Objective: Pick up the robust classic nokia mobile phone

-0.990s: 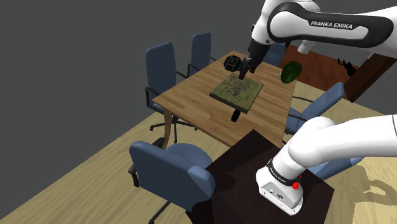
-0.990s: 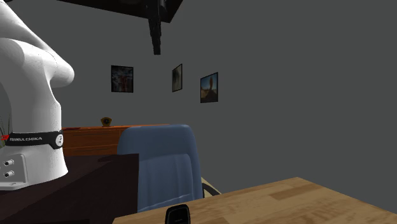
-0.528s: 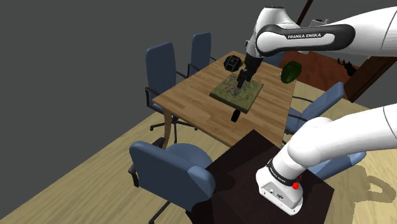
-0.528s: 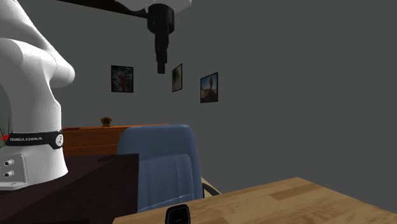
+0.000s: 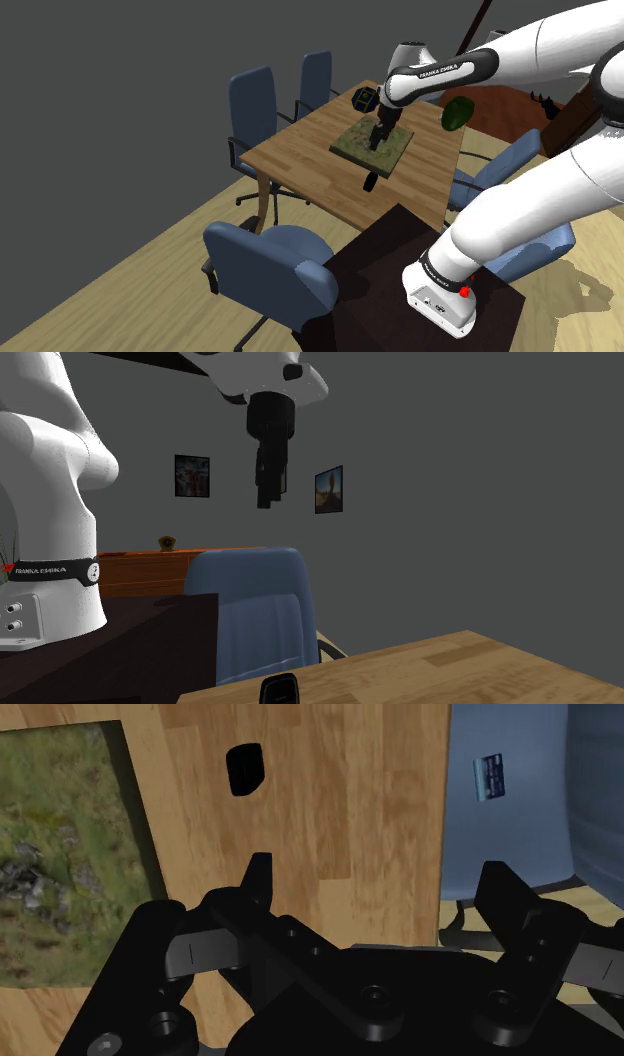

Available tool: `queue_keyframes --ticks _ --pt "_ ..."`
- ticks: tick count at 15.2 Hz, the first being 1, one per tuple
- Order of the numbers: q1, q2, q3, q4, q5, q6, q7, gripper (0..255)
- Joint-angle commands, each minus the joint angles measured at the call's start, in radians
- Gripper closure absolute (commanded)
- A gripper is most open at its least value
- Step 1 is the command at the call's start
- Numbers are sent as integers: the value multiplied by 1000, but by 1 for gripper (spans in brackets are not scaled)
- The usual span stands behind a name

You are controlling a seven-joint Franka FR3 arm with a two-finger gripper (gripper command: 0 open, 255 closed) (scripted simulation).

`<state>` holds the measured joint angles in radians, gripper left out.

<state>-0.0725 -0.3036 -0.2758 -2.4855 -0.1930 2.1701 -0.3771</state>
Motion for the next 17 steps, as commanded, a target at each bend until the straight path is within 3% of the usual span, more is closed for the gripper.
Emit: queue_keyframes --ticks 1,9,14,17 --pt "-5 71 -28 10 4 48 -46 0" --pt "-33 394 -96 118 92 202 -247 0" --pt "-85 603 -87 223 169 263 -372 0" --pt "-97 647 -77 235 185 290 -387 0"
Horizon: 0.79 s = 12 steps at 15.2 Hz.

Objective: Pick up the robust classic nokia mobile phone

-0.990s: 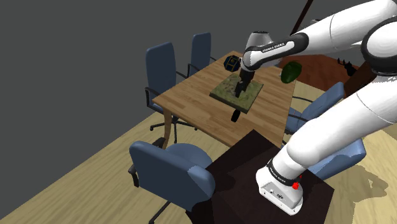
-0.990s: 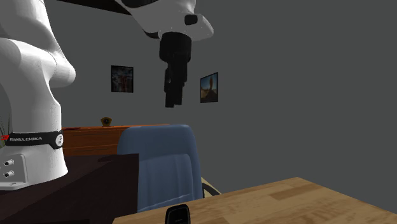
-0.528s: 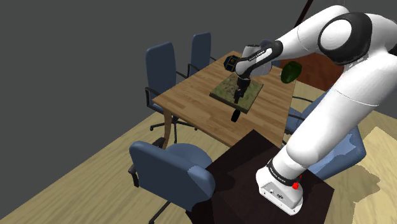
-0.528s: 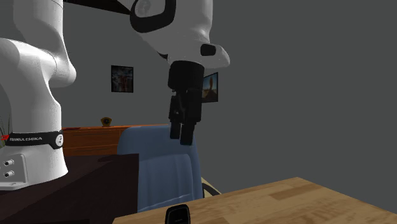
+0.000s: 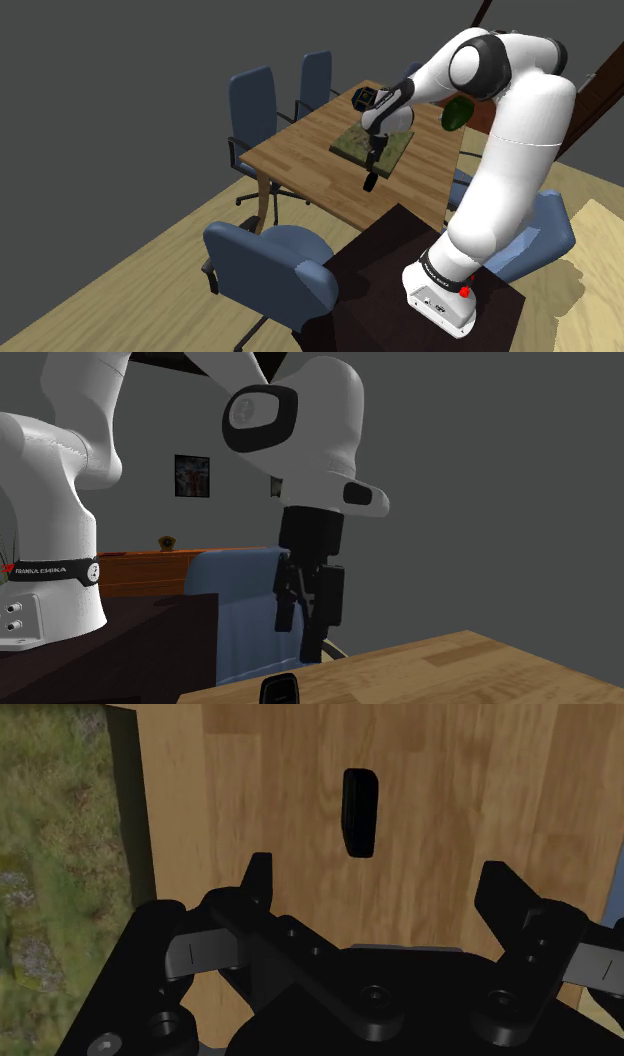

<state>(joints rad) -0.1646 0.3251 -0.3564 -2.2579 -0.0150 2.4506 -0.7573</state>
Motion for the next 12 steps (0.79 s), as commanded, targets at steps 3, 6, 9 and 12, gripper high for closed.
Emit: queue_keyframes --ticks 3,6,9,12 --pt "-12 55 13 9 22 43 -14 0" --pt "-19 87 22 12 35 71 -20 0" --pt "-21 91 23 15 36 72 -22 255" --pt "-21 91 23 15 36 72 -22 255"
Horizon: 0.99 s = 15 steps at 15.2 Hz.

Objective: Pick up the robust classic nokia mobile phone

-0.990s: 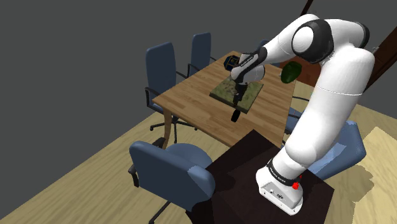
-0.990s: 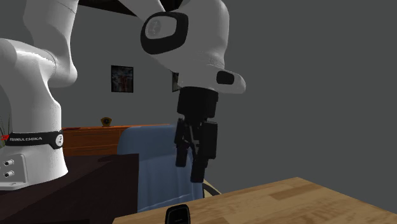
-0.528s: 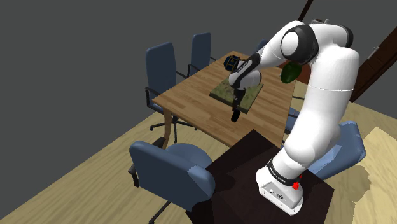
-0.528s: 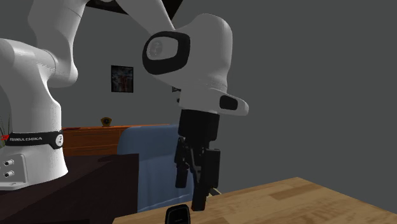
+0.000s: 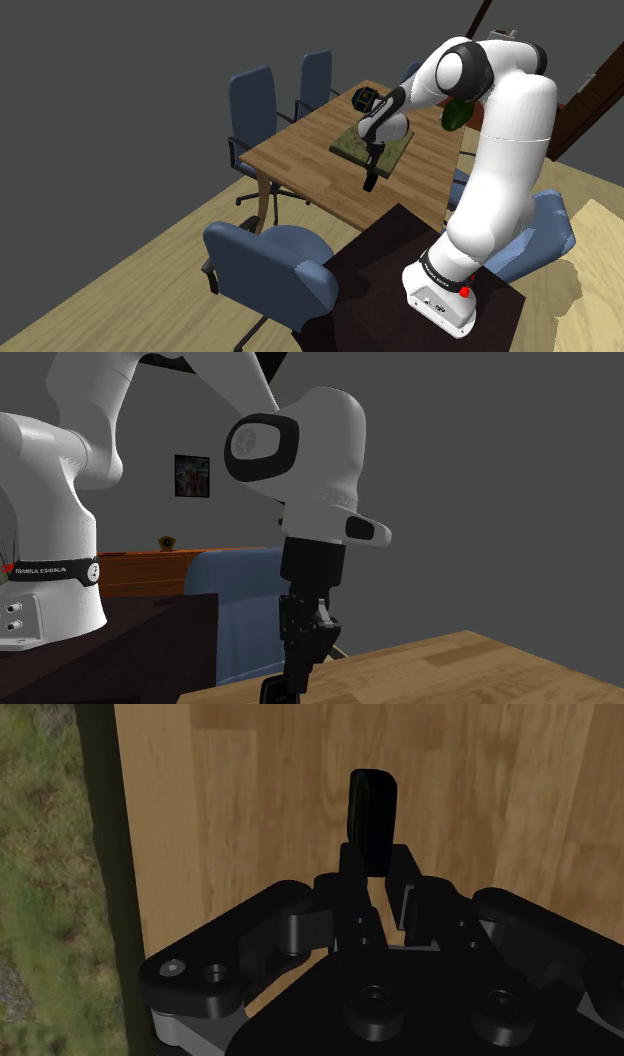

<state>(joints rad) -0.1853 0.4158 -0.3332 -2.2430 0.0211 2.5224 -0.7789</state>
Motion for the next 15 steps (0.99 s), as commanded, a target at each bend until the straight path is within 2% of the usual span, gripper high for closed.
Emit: queue_keyframes --ticks 1,5,15 --pt "0 1 0 0 0 1 0 255" --pt "1 -3 -1 -3 -1 0 2 255" --pt "26 -125 -32 -6 -51 -114 25 255"
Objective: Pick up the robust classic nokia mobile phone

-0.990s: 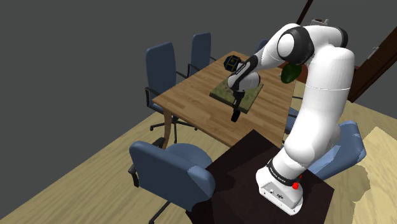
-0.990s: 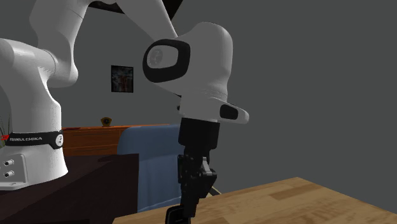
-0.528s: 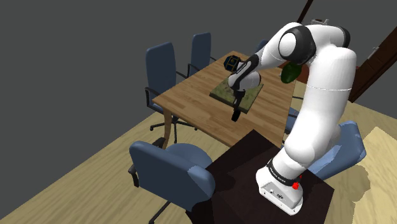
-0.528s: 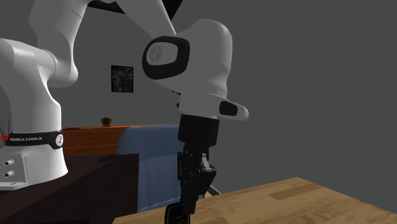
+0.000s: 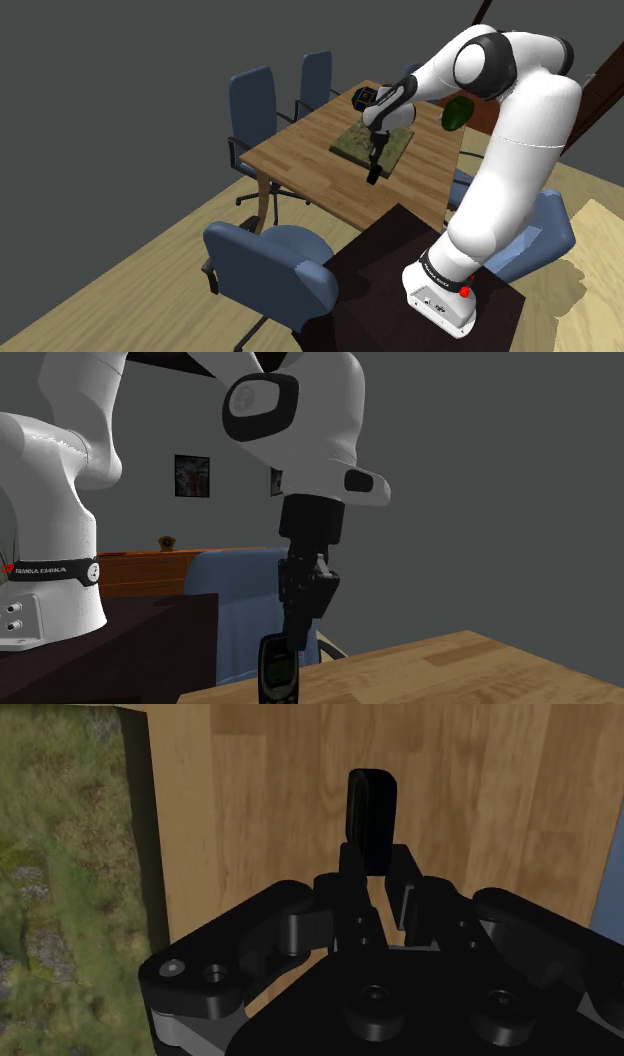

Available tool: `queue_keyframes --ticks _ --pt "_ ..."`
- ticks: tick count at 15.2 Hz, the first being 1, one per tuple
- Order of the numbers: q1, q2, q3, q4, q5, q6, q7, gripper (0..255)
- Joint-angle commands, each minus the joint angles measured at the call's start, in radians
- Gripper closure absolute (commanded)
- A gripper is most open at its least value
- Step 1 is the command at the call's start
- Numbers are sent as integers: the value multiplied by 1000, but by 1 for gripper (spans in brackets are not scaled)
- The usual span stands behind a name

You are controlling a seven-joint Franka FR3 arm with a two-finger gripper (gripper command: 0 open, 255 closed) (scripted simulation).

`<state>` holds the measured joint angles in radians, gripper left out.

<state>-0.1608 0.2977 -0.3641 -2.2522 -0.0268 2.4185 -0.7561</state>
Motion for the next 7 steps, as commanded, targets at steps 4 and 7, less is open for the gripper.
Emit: queue_keyframes --ticks 4,7 --pt "9 -53 -10 8 -22 -58 11 255" --pt "11 -65 -12 10 -27 -72 13 255"
